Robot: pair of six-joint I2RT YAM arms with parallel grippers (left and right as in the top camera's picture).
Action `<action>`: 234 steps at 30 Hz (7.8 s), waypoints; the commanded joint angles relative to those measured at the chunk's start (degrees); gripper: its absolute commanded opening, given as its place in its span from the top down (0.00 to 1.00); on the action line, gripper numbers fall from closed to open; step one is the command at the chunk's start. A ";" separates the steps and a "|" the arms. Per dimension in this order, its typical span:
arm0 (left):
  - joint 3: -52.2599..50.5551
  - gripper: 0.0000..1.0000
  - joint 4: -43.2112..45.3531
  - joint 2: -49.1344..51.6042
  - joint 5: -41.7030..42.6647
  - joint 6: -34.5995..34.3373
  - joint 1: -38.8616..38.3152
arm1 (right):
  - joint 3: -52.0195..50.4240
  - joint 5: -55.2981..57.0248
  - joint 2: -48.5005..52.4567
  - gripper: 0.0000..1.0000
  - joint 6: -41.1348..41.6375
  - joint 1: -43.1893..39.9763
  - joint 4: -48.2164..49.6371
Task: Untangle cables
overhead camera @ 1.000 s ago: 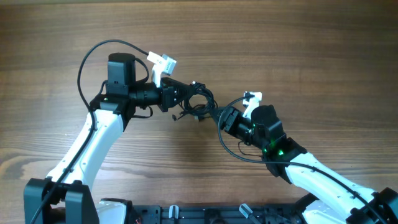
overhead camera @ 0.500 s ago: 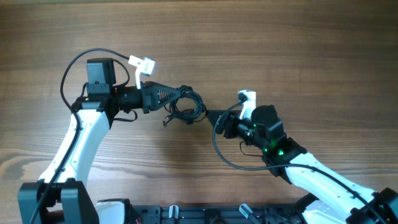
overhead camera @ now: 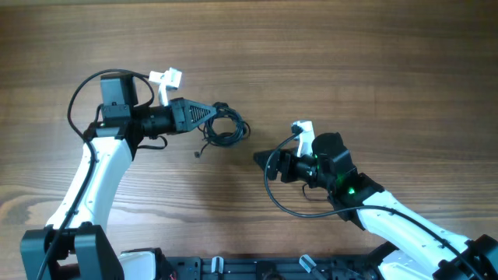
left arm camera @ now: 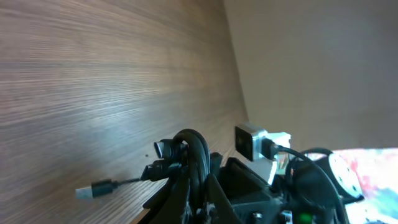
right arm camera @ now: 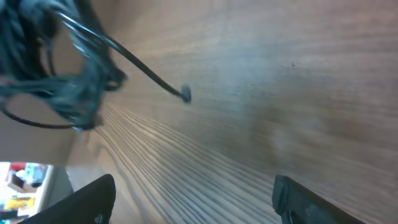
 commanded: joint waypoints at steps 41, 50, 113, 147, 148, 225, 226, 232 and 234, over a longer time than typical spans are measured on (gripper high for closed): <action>0.90 0.56 -6.95 15.98 -58.40 -36.24 -26.36 | 0.02 -16.55 -11.82 0.00 7.50 -24.33 -8.63; 0.90 0.96 -2.91 18.34 -56.89 -35.91 -26.36 | 0.02 -16.13 -8.24 0.00 7.52 -24.33 -8.66; -0.42 0.96 -1.79 4.39 -28.00 -34.62 -21.53 | 0.02 -0.87 6.38 0.91 19.63 -4.07 26.71; -0.35 0.96 -17.55 -10.91 -36.22 7.52 -13.20 | 33.99 17.88 8.33 0.46 -49.53 13.77 -35.12; -0.35 0.96 -17.55 -10.91 -35.82 7.48 -13.20 | 33.97 16.57 8.70 0.48 -49.33 13.77 -35.47; -0.35 0.96 -9.94 -8.68 -38.03 10.56 -19.17 | 34.64 -2.25 15.28 0.59 -35.58 3.21 -41.57; -0.35 0.96 -9.94 -8.68 -37.86 10.54 -19.15 | 34.64 -2.51 15.91 0.61 -35.52 3.21 -41.59; -0.35 0.96 -9.90 -8.68 -34.05 10.14 -19.17 | 34.62 -4.35 18.12 0.61 -35.89 3.21 -40.17; -0.35 0.96 -9.94 -8.68 -32.24 10.16 -19.15 | 34.62 -3.37 19.78 0.61 -35.98 3.21 -39.47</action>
